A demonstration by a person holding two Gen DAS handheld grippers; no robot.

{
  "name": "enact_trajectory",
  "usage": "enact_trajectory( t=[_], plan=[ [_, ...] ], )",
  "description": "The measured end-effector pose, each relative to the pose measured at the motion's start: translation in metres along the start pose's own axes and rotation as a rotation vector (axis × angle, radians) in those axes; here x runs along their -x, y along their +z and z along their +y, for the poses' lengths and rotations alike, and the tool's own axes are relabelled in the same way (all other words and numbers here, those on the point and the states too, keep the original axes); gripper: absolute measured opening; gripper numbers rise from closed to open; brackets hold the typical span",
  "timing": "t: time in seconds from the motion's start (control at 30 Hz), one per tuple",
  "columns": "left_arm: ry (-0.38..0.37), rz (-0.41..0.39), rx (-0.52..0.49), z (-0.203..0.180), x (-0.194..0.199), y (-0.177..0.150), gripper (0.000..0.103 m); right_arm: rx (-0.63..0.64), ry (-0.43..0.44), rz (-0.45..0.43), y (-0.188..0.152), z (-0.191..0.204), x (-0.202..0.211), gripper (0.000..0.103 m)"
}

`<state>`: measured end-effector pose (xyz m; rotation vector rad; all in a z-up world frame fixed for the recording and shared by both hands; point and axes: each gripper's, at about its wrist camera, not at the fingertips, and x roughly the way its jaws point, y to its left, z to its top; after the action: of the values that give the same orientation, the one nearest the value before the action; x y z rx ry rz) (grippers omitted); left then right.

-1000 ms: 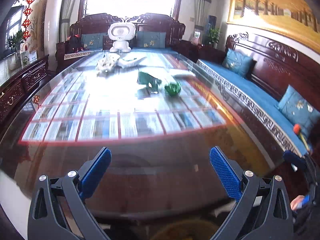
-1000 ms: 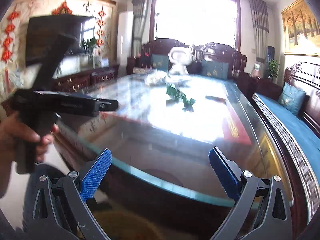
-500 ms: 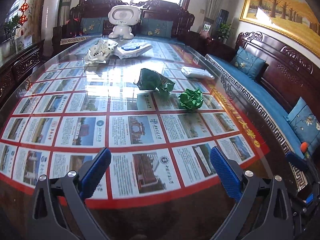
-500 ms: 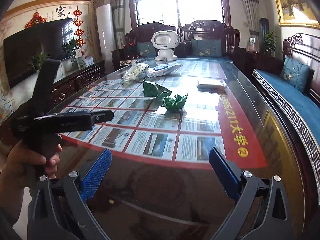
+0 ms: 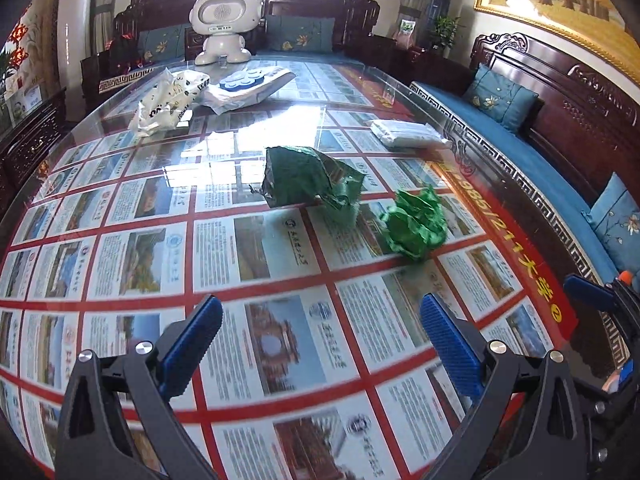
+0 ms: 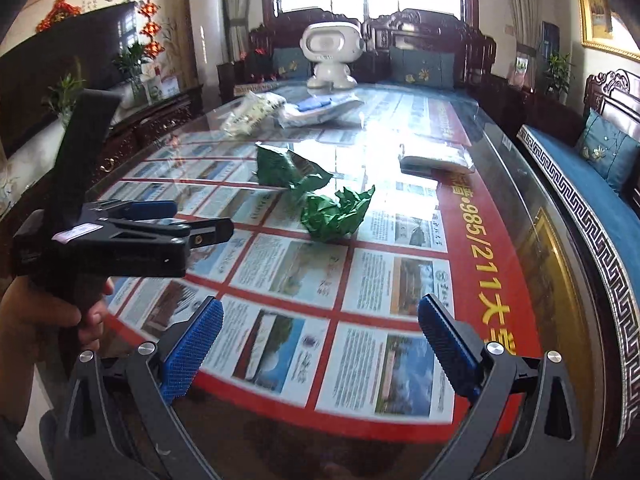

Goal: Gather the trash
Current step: 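Move both tools back to the table toward the two green wrappers, then grasp the green packet with the left tool while the right tool grasps the green crumpled paper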

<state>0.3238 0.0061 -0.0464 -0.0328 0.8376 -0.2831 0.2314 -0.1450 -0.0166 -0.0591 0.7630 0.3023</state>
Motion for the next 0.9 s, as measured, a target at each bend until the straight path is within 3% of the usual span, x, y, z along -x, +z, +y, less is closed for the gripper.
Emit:
enact_trajectory(
  t=[0.27, 0.47, 0.57, 0.63, 0.7, 0.9],
  plan=[
    [0.042, -0.036, -0.016, 0.02, -0.026, 0.031, 0.099, -0.024, -0.074, 0.084, 0.05, -0.024, -0.084, 0.094],
    [0.046, -0.033, -0.006, 0.031, -0.039, 0.042, 0.099, -0.044, -0.068, 0.095, 0.064, -0.028, -0.115, 0.092],
    [0.016, -0.026, 0.001, 0.032, -0.045, 0.047, 0.099, -0.032, -0.078, 0.139, 0.066, -0.028, -0.126, 0.067],
    [0.002, -0.017, -0.007, 0.029, -0.05, 0.05, 0.099, -0.035, -0.03, 0.147, 0.064, -0.029, -0.127, 0.049],
    [0.001, -0.013, -0.021, 0.025, -0.054, 0.054, 0.099, -0.013, -0.02, 0.137, 0.063, -0.027, -0.124, 0.039],
    [0.01, -0.025, -0.054, 0.017, -0.067, 0.071, 0.099, 0.023, -0.021, 0.13, 0.06, -0.029, -0.119, 0.036]
  ],
)
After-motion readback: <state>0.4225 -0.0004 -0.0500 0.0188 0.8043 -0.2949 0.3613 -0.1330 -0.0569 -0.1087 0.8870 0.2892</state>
